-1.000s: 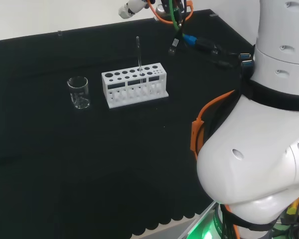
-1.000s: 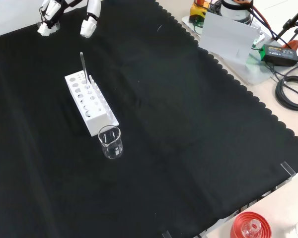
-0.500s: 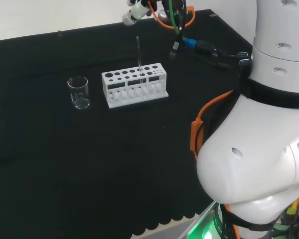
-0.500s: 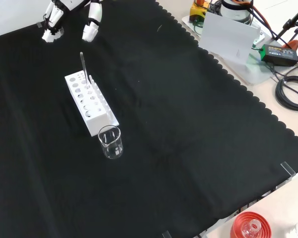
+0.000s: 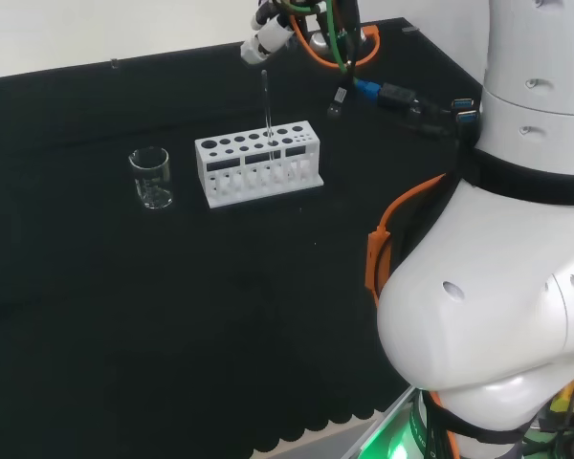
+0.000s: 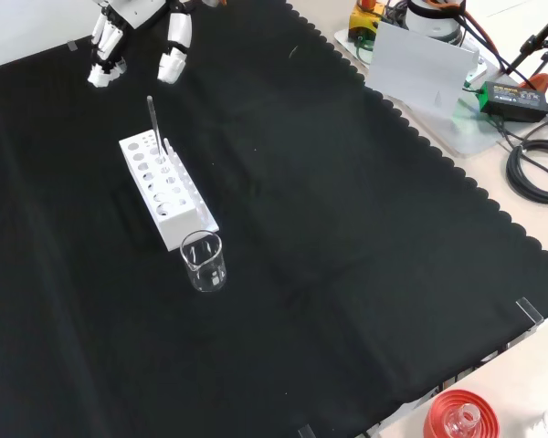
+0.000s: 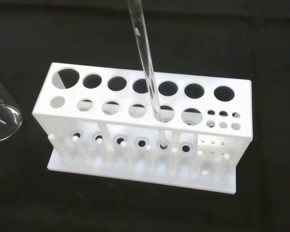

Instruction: Take the glass rod from the white test tube rack.

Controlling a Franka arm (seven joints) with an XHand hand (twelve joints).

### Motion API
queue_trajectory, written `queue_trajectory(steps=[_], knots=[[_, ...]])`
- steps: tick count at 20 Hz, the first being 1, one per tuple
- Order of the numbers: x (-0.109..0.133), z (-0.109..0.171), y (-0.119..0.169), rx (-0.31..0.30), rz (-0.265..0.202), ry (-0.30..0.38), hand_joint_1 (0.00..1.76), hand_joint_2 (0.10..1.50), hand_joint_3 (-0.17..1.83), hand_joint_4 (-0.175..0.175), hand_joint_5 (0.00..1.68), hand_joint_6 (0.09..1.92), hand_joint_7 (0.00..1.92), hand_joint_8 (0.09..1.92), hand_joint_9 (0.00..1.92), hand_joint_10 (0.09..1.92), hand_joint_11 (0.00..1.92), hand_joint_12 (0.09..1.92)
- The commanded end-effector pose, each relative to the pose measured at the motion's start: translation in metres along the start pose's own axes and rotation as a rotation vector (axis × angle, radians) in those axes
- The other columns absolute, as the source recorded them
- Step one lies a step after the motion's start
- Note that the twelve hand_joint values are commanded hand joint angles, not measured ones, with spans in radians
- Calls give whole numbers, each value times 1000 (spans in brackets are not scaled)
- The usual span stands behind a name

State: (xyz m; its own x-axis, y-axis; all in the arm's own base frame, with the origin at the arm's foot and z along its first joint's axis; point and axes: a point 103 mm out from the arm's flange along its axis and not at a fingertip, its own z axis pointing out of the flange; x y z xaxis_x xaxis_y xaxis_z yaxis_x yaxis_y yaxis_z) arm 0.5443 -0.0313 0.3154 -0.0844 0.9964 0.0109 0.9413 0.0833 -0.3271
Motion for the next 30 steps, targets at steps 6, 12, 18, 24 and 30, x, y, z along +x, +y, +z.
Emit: queue_trajectory(steps=[6,12,18,24,30], knots=[[2,15,5,19,-15,-7,403,927,342,-70,347,87,411,824,695,802,521,1329],[2,19,6,19,-17,-12,402,929,346,-81,389,87,421,826,718,799,561,1324],[4,26,9,23,-27,-24,406,932,351,-93,443,87,445,830,736,795,585,1316],[6,38,12,30,-42,-40,416,930,360,-107,481,136,543,807,796,755,647,1278],[8,51,19,45,-52,-49,464,921,375,-116,403,443,623,788,864,712,724,1248]])
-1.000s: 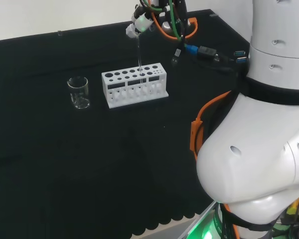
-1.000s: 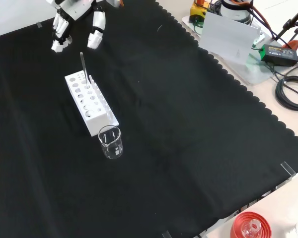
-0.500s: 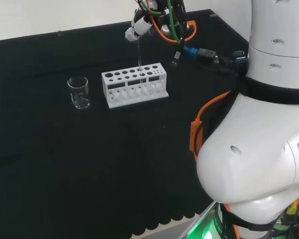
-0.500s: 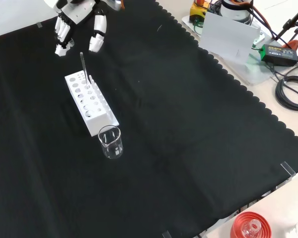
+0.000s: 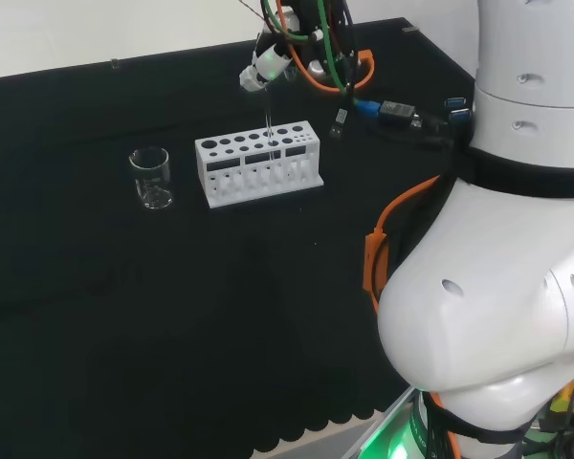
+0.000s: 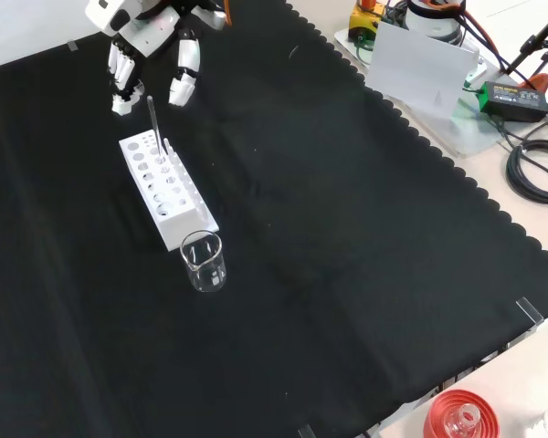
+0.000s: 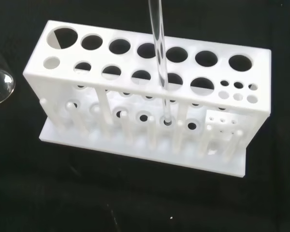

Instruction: Take the glass rod from the white test tube rack.

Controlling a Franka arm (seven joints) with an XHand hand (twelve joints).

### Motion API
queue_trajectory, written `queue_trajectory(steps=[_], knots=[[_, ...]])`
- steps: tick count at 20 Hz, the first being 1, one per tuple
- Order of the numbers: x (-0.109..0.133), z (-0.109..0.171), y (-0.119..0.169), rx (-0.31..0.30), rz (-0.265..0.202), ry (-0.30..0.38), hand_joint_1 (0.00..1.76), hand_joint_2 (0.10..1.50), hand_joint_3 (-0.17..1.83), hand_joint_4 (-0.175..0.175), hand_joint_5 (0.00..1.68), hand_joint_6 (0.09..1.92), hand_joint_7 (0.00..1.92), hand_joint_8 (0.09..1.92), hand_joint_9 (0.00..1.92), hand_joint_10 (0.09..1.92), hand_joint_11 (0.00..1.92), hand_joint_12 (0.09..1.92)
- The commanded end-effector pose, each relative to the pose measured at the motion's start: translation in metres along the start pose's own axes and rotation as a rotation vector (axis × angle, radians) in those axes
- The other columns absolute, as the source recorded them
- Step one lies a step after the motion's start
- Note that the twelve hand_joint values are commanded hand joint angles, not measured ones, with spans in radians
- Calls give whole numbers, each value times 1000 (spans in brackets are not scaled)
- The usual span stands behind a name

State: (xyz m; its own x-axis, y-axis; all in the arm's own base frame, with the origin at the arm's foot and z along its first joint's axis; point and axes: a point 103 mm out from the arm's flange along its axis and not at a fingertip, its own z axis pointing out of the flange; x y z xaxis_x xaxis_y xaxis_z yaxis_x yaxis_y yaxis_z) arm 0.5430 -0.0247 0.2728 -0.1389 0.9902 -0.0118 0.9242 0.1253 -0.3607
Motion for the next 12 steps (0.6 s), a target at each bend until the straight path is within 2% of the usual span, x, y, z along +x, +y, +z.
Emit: queue_trajectory(steps=[1,6,12], knots=[[2,12,8,9,-9,-8,489,919,378,-119,389,510,642,787,876,708,739,1243],[7,16,16,21,-15,-30,656,900,402,-135,438,792,710,784,928,690,805,1223],[12,18,25,6,-29,-45,823,869,483,-157,545,919,776,772,1000,656,889,1183]])
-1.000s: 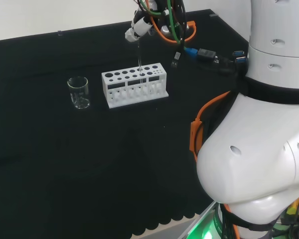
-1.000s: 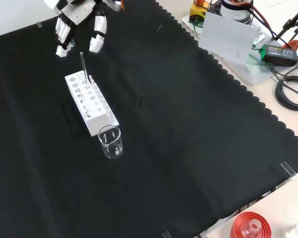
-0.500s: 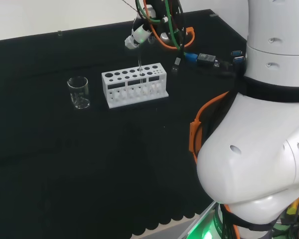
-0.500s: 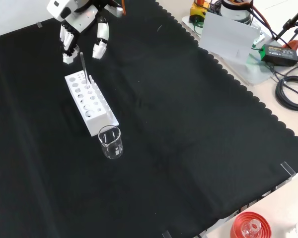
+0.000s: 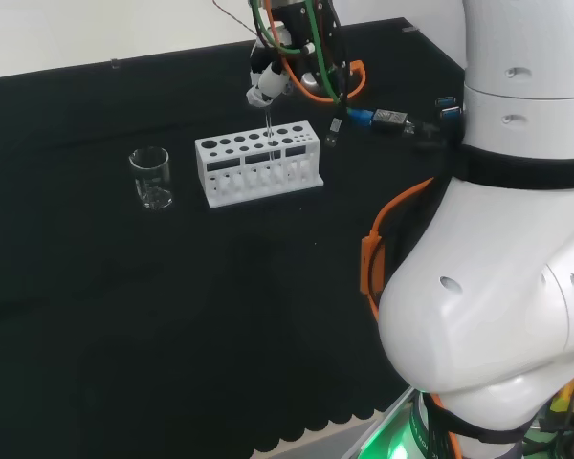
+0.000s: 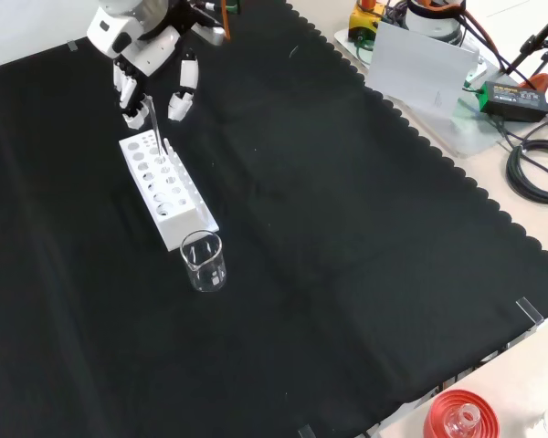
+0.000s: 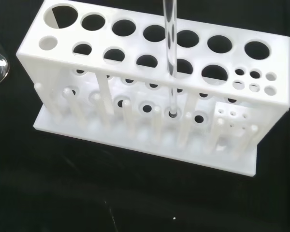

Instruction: Take the glass rod from the white test tube rack.

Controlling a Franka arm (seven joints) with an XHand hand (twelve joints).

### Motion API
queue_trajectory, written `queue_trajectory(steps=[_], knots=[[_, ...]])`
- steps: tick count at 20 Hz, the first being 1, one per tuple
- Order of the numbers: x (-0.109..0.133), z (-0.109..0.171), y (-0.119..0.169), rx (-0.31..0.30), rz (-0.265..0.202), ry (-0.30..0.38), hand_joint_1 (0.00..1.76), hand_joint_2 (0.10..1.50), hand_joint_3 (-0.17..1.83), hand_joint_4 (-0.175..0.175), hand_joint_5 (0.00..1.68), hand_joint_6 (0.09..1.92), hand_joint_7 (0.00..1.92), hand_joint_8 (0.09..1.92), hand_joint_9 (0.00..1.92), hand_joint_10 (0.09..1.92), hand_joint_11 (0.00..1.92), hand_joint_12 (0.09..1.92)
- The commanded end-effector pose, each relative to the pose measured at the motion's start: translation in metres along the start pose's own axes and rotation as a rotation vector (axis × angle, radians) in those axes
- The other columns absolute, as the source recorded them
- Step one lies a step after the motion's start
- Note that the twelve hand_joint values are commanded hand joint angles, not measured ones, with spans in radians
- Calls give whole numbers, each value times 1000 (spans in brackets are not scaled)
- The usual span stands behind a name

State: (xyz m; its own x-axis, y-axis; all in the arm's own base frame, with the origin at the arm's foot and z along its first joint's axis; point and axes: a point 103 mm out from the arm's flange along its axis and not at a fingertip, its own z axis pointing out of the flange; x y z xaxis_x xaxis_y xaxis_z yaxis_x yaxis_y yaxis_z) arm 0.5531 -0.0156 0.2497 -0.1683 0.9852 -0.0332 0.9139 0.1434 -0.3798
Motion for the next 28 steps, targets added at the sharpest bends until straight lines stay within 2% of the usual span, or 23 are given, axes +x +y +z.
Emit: queue_trajectory(steps=[1,4,6,8,10,12,13,15,17,20,25,28], knots=[[4,0,7,-20,-10,-17,856,862,505,-165,576,930,791,770,1019,644,917,1164],[4,0,8,-36,-9,-31,951,845,574,-175,675,952,843,757,1089,597,1008,1103],[4,0,8,-50,-7,-44,1059,994,346,-168,792,1124,898,756,1143,570,1075,1063],[3,0,8,-71,-8,-49,1109,1088,177,-174,840,1181,968,759,1192,557,1166,994],[3,0,7,-96,-13,-53,1127,1119,116,-175,857,1190,1025,767,1229,562,1233,929],[3,-1,6,-119,-14,-58,1191,1103,85,-69,874,1177,1043,887,1265,582,1278,864],[2,-1,6,-131,-15,-58,1210,1091,87,-42,883,1165,1053,910,1283,595,1295,837],[2,-2,4,-155,-17,-59,1234,945,354,-31,903,1178,1085,950,1316,637,1335,778],[2,-5,2,-176,-17,-62,1254,795,614,-42,943,1181,1139,949,1357,653,1362,765],[2,-12,-4,-209,-19,-84,1280,666,816,-83,989,1168,1217,918,1436,631,1404,759],[3,-28,-14,-240,-10,-126,1305,579,924,-140,1040,1123,1301,841,1548,531,1442,733],[2,-36,-22,-240,-5,-141,1312,559,945,-162,1052,1108,1326,814,1583,487,1445,734]])
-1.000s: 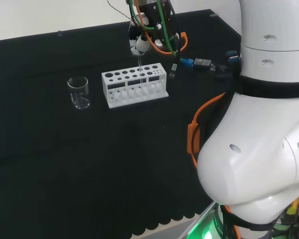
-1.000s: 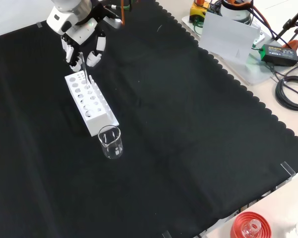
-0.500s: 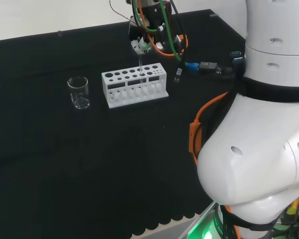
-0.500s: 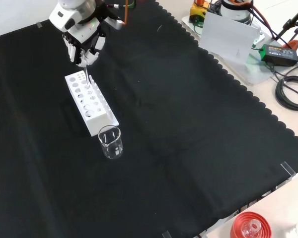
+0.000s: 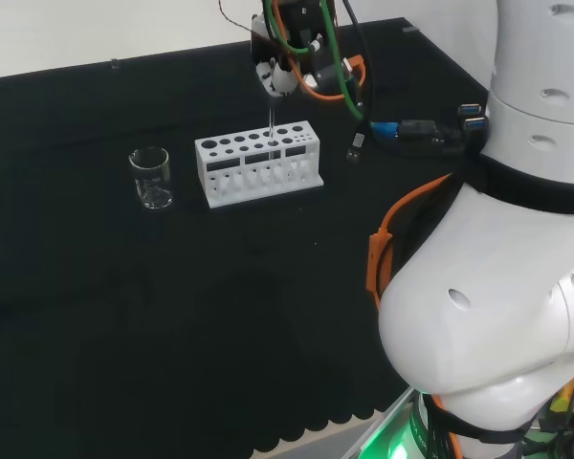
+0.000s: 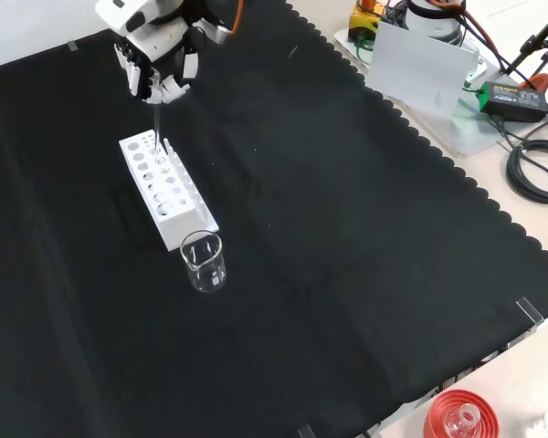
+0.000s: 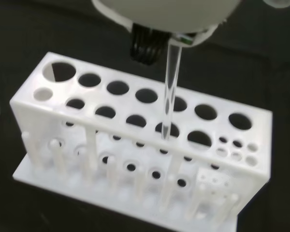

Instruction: Take the glass rod from the white test tube rack.

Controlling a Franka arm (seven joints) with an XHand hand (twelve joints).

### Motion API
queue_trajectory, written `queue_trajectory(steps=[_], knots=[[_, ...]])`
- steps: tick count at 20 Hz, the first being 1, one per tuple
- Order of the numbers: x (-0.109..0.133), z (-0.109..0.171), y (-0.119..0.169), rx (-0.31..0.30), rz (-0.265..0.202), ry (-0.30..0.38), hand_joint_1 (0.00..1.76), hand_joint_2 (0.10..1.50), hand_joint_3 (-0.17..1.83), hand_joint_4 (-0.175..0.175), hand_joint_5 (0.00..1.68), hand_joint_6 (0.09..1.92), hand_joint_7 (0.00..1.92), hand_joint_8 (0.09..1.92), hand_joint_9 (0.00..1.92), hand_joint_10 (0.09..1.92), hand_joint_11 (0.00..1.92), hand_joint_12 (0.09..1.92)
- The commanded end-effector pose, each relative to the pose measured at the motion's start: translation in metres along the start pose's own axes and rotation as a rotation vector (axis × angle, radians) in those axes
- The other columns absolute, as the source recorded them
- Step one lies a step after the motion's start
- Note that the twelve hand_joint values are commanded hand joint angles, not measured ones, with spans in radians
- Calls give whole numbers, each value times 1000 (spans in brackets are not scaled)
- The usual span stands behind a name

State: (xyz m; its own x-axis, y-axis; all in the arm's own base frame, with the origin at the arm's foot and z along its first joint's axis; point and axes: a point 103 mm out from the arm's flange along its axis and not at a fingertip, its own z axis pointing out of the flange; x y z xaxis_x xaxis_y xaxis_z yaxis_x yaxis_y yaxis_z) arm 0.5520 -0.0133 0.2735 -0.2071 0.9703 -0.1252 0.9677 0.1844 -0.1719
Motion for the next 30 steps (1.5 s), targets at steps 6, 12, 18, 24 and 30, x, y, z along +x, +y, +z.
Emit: queue_trajectory(steps=[6,12,18,24,30], knots=[[1,-37,-20,-27,8,-71,1317,546,957,-175,1059,1094,1346,796,1620,447,1451,742],[9,-63,-37,-54,7,-92,1318,542,959,-175,1064,1084,1354,787,1642,422,1453,746],[19,-84,-53,-102,0,-96,1319,537,965,-175,1068,1080,1359,780,1652,413,1458,748],[32,-86,-60,-119,-23,-90,1320,534,968,-175,1070,1077,1362,777,1658,407,1460,749],[40,-87,-59,-123,-39,-84,1320,533,968,-175,1072,1074,1364,775,1662,403,1461,749]])
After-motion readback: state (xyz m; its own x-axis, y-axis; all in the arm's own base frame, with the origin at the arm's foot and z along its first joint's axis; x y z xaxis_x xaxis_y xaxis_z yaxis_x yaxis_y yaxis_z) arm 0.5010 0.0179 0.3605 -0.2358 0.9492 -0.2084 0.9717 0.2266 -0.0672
